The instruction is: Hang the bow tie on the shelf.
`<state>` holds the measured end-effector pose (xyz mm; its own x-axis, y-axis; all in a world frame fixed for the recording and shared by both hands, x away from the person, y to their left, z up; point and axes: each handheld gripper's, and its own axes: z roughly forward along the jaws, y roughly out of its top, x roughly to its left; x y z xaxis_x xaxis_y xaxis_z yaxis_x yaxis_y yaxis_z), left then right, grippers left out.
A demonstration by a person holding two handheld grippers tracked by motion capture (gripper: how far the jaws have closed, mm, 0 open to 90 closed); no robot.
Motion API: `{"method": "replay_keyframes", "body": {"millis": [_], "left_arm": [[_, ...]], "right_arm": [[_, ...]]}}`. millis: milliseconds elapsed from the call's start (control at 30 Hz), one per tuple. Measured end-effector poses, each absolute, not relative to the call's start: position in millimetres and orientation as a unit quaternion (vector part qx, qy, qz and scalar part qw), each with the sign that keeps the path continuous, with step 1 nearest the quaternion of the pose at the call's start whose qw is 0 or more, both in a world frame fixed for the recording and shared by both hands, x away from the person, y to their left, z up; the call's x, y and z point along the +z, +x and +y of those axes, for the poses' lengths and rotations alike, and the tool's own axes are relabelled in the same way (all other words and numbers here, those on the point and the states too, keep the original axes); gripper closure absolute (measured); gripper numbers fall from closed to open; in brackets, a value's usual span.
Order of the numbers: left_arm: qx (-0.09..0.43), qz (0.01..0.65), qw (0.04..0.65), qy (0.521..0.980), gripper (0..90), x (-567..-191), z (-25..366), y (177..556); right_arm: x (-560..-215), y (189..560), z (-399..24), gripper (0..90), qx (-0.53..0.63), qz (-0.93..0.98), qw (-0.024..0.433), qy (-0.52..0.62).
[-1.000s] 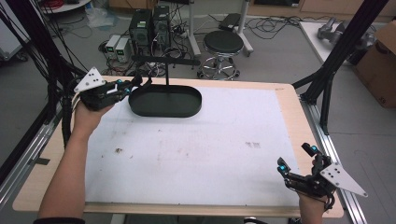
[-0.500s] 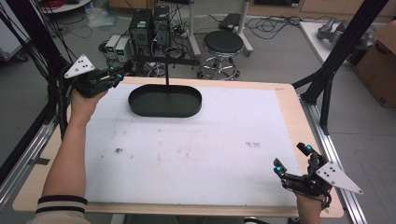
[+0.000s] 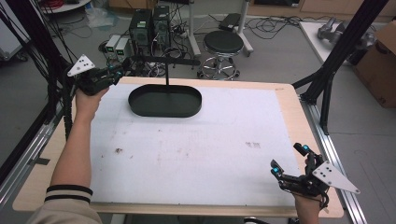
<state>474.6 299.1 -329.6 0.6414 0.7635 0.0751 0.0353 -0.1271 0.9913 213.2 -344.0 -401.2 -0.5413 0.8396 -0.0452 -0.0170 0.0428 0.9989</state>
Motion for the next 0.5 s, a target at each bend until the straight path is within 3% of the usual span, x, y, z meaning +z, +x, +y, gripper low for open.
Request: {"method": "replay_keyframes", "body": {"millis": [233, 267, 367, 433, 467, 500], "left_arm": [[0.316, 0.320, 0.577, 0.682, 73.4, -344, 305, 480], [0.321, 0.333, 0.573, 0.676, 50.5, -346, 306, 480], [0.322, 0.353, 0.576, 0.663, 42.6, -349, 311, 479], [0.327, 0.361, 0.574, 0.658, 27.9, -349, 314, 477], [0.331, 0.363, 0.574, 0.655, 27.9, -348, 315, 475], [0.336, 0.365, 0.571, 0.654, 21.0, -347, 316, 472]], "right_arm": [[-404, 214, -343, 2.7, 0.605, 0.637, 0.349, 0.327], [-404, 214, -342, 2.7, 0.605, 0.638, 0.347, 0.327], [-403, 214, -341, 2.7, 0.606, 0.637, 0.347, 0.326], [-402, 215, -340, 2.7, 0.607, 0.637, 0.348, 0.323], [-402, 215, -340, 2.7, 0.607, 0.637, 0.348, 0.323], [-403, 215, -339, 2.7, 0.607, 0.638, 0.347, 0.323]]}}
